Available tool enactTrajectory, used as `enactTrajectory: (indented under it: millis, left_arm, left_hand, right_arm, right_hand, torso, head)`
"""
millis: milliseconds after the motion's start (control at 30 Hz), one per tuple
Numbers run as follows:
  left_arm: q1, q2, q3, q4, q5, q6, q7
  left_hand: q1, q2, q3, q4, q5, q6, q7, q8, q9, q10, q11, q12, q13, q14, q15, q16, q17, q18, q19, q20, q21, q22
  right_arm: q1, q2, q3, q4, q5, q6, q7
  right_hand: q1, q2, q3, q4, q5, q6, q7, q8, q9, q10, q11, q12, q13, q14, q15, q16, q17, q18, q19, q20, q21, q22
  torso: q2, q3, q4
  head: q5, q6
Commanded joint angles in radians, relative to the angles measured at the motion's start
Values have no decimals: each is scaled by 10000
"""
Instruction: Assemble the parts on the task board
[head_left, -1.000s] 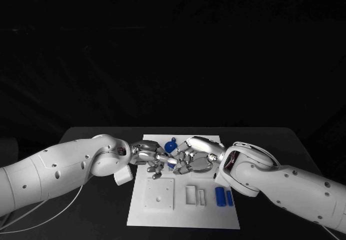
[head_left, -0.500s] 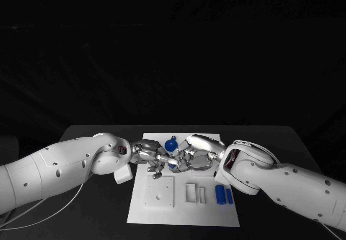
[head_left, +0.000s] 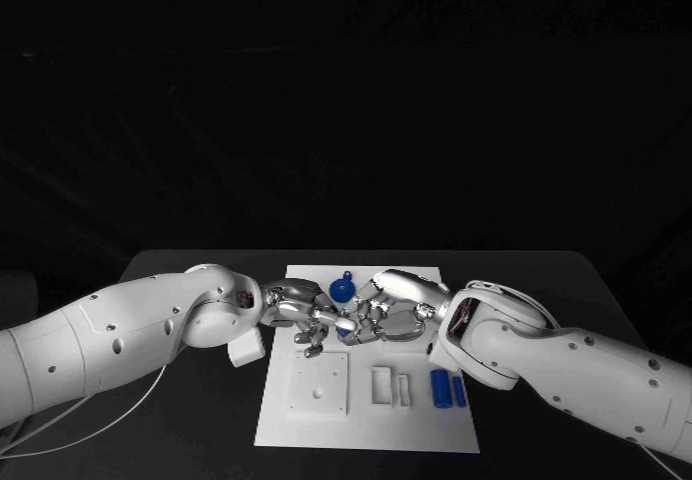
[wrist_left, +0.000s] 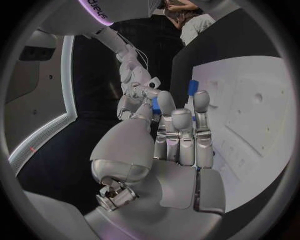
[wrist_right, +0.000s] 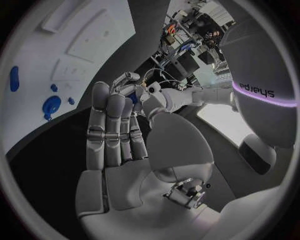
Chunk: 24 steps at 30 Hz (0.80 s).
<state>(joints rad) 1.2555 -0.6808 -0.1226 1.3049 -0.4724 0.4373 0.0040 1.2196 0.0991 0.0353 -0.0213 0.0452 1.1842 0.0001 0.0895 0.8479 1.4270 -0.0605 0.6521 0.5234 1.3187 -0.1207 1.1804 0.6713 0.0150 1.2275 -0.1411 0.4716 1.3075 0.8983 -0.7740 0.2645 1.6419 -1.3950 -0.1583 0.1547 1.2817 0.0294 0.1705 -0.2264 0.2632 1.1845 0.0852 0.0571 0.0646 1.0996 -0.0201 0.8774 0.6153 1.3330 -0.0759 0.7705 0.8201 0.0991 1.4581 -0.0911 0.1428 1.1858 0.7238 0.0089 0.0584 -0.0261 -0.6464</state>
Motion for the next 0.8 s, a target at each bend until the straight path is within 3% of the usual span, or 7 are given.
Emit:
enactTrajectory:
  millis: [33, 133, 267, 567, 600, 633, 800]
  left_arm:
    - [3, 9, 1, -26, -4, -1, 53]
    - [4, 10, 0, -26, 171, -125, 51]
    - [4, 16, 0, -10, 478, -311, 64]
    - [4, 4, -2, 55, 1012, -628, 68]
    - [4, 0, -2, 63, 1052, -659, 65]
    - [4, -6, -3, 74, 1093, -701, 58]
    - [4, -24, -4, 116, 1179, -829, 40]
  left_hand:
    - [448, 424, 794, -792, 39, -103, -45, 12, -40, 76, -160, 33, -13, -23, -45, -72, -21, -89, 0, -36, -47, 165]
    - [351, 419, 736, -676, 37, -250, 2, -186, -301, 69, -132, 32, -20, -31, -28, -90, -58, -90, 1, -29, -54, 161]
    - [96, 322, 529, -389, 32, -548, 119, -264, -1161, 21, -74, 2, -43, -44, 15, -143, -105, -76, -1, 2, -80, 150]
    - [-1041, -388, -297, 293, 29, -803, 380, -271, -2529, -60, 35, -48, -67, -73, 100, -239, -192, -35, -22, 71, -157, 125]
    - [-1120, -439, -323, 338, 29, -807, 392, -262, -2656, -72, 44, -50, -67, -78, 107, -244, -199, -28, -25, 81, -167, 123]
    - [-1176, -548, -202, 378, 31, -698, 407, -202, -3379, -102, 52, -26, -51, -83, 126, -245, -236, 14, -20, 124, -217, 122]
    - [-1288, -741, 20, 470, 31, -604, 432, -174, -4117, -168, 60, 11, -35, -127, 138, -205, -286, 23, -8, 134, -292, 144]
  right_arm:
    - [-5, 13, 4, -3, -120, -183, 51]
    - [-5, 29, 4, -14, -249, -352, -28]
    - [-6, 61, 4, -30, -412, -618, -168]
    - [-8, 84, 4, -34, -593, -1122, -497]
    - [-8, 85, 4, -32, -601, -1182, -551]
    - [-9, 86, 4, -31, -610, -1253, -630]
    - [-15, 87, 4, -31, -652, -1524, -911]
  right_hand:
    - [29, -68, 12, 38, -6, 813, -316, 81, 163, 146, -63, 107, 76, 158, -17, 100, 71, -103, 167, -39, 69, 75]
    - [25, -87, -65, 59, 24, 983, -381, 75, 201, 259, -114, 160, 185, 266, -64, 204, 175, -113, 264, -83, 169, 191]
    - [26, -86, -187, 83, 51, 1118, -442, 73, 240, 389, -158, 102, 393, 356, -109, 255, 340, -140, 293, -136, 282, 408]
    - [-56, -112, -233, 117, 157, 1193, -511, 75, 268, 560, -199, -129, 744, 471, -142, 167, 521, -163, 317, -173, 325, 638]
    - [-64, -118, -236, 121, 169, 1201, -518, 76, 269, 573, -201, -150, 775, 482, -146, 158, 534, -163, 327, -176, 323, 650]
    - [-77, -126, -228, 127, 181, 1209, -523, 72, 269, 597, -206, -186, 817, 501, -149, 140, 549, -168, 337, -180, 319, 670]
    - [-107, -152, -184, 148, 150, 1219, -537, 72, 259, 641, -212, -283, 940, 530, -154, 97, 608, -171, 357, -185, 281, 698]
  torso:
    - [0, -2, 5]
    - [-2, -3, 4]
    - [1, -4, 8]
    - [-2, -4, 7]
    - [-1, -5, 8]
    - [2, -4, 8]
    - [0, 0, 4]
  head:
    - [-6, 20]
    - [2, 33]
    - [-3, 42]
    - [-10, 77]
    - [-10, 78]
    - [-11, 85]
    - [-14, 112]
